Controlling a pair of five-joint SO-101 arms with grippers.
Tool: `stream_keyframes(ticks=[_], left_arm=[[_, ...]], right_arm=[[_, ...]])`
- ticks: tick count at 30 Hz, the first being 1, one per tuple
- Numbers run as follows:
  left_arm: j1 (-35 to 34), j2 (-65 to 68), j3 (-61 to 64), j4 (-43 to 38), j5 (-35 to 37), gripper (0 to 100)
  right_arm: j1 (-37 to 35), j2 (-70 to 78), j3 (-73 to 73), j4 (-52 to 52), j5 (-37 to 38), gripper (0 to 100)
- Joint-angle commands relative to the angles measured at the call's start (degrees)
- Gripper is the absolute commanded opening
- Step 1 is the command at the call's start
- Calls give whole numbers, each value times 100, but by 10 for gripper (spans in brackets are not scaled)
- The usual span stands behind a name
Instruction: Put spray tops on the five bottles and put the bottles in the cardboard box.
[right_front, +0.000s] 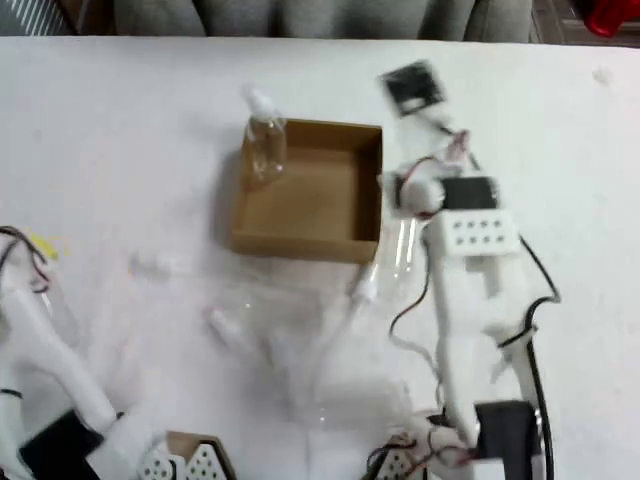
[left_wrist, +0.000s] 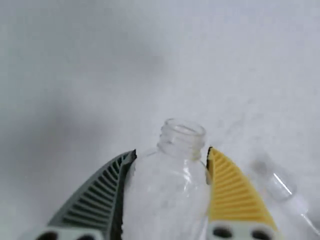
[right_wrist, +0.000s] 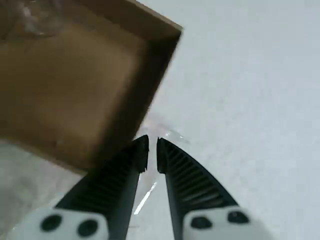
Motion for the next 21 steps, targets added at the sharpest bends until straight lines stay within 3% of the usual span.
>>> stream_keyframes(ticks=[1, 5, 9, 12, 17, 21], left_arm=[[-312, 286, -765, -44, 70, 24], [-382, 681, -1011, -44, 70, 24], [-374, 954, -1134, -79, 70, 24], [-338, 1007, -1160, -70, 97, 24], [-330, 1024, -1196, -79, 105, 24], [-330, 1042, -1204, -88, 105, 24]], right_arm=[[-1174, -567, -185, 664, 422, 19], [-2598, -532, 18, 1147, 466, 19], [-3670, -479, 800, 629, 413, 39], [-4022, -462, 1565, -171, 404, 104], [-4321, -453, 2356, -1305, 193, 115], [-4743, -453, 2426, -1393, -202, 173]])
